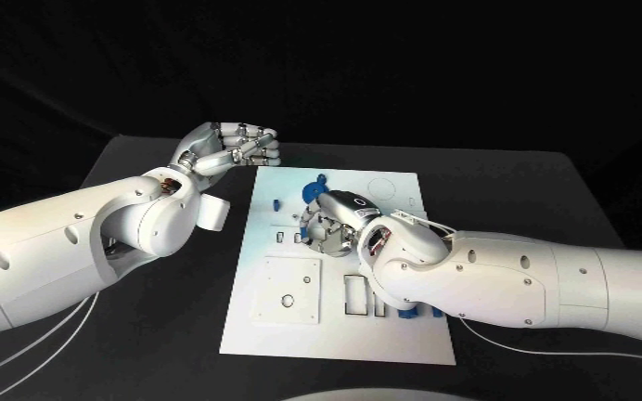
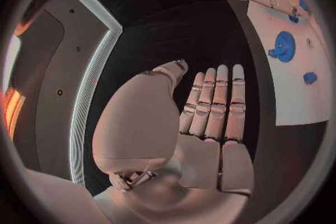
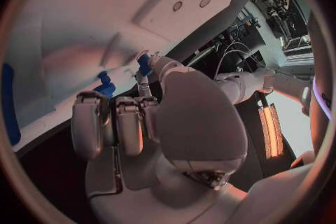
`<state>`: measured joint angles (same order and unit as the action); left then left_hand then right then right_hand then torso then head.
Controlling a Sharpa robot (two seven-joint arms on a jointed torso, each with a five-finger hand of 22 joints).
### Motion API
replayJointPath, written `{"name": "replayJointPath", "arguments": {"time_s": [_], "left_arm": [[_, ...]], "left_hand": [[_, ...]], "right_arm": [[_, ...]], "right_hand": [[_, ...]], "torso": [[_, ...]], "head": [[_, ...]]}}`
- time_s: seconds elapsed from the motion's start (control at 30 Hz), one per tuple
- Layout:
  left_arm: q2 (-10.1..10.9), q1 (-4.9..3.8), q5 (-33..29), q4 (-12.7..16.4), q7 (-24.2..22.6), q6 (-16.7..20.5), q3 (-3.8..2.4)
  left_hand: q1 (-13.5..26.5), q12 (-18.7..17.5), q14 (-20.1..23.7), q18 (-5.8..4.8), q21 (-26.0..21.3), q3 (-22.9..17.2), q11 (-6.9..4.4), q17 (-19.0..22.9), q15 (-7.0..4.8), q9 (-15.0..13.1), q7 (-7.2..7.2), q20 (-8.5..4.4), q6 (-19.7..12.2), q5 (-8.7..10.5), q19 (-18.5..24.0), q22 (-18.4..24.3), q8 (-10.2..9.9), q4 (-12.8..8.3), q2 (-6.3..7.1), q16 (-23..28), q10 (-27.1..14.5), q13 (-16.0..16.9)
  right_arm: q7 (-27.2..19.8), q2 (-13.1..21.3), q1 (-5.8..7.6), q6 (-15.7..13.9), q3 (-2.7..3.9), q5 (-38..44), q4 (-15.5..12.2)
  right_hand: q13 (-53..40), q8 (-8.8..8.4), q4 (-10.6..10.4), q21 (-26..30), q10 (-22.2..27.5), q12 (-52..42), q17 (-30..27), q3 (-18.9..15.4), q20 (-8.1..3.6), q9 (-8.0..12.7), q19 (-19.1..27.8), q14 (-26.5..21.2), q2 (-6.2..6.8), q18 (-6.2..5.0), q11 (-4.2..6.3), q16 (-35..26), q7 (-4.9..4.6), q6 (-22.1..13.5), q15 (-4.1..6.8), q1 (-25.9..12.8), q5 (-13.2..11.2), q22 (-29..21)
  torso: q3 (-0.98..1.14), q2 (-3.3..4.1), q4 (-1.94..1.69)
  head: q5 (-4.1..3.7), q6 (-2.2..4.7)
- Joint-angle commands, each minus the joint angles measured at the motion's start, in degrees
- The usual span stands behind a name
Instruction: Assemble the parts on the task board
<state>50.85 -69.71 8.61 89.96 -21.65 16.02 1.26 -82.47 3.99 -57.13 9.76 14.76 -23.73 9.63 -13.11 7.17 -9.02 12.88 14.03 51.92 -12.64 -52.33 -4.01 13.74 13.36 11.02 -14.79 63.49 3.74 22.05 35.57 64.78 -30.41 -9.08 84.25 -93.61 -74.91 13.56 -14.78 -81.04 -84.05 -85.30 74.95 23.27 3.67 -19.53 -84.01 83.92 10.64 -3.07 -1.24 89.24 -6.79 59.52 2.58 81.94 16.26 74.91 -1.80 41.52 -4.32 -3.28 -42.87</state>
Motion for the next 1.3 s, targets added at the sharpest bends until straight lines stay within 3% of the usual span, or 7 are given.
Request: {"name": "replayJointPath", "arguments": {"time_s": [0.03,0.9,1.3], "left_arm": [[0.02,-0.03,-0.2,0.19,-0.16,-1.06,-0.04],[0.28,-0.03,-0.2,0.27,0.05,-1.2,-0.04],[0.36,-0.03,-0.2,0.26,0.12,-1.26,-0.04]], "left_hand": [[0.34,-0.26,0.21,0.81,-0.32,-0.31,-0.04,-0.06,0.27,-0.04,0.08,0.03,-0.12,0.26,-0.18,0.07,-0.24,-0.03,0.16,0.18,0.47,0.09],[0.43,-0.26,0.18,0.81,-0.36,-0.37,-0.07,-0.14,0.25,-0.06,0.04,0.02,-0.09,0.28,-0.22,0.07,-0.23,-0.06,0.21,0.23,0.51,0.09],[0.43,-0.26,0.18,0.81,-0.36,-0.37,-0.07,-0.14,0.25,-0.06,0.04,0.02,-0.09,0.28,-0.22,0.07,-0.23,-0.06,0.21,0.23,0.51,0.09]], "right_arm": [[1.01,0.01,-0.12,0.99,0.01,2.46,0.09],[1.29,-0.16,-0.4,2.11,0.01,2.97,0.52],[1.31,-0.14,-0.41,1.53,0.01,2.99,0.52]], "right_hand": [[-10.81,1.96,-0.05,-0.11,-3.24,-0.32,12.48,0.15,-0.24,-3.0,-0.52,5.55,-0.27,0.64,0.54,0.18,1.63,1.57,0.31,-0.53,0.36,8.33],[-10.39,2.07,-0.31,0.31,-2.95,0.17,12.17,-0.15,-0.26,-3.08,-0.34,5.49,1.65,0.56,0.44,0.1,1.48,1.07,0.27,-2.17,0.32,8.12],[-9.78,1.44,-0.69,0.91,-2.5,0.87,11.77,-0.94,-0.07,-2.79,-0.04,5.4,2.92,0.44,-0.03,0.0,0.89,-0.34,-0.06,-3.34,0.3,7.78]], "torso": [[-0.02,-0.06,-0.01],[-0.05,-0.09,0.02],[-0.02,-0.08,-0.01]], "head": [[-0.01,-0.12],[0.14,-0.31],[0.09,-0.21]]}}
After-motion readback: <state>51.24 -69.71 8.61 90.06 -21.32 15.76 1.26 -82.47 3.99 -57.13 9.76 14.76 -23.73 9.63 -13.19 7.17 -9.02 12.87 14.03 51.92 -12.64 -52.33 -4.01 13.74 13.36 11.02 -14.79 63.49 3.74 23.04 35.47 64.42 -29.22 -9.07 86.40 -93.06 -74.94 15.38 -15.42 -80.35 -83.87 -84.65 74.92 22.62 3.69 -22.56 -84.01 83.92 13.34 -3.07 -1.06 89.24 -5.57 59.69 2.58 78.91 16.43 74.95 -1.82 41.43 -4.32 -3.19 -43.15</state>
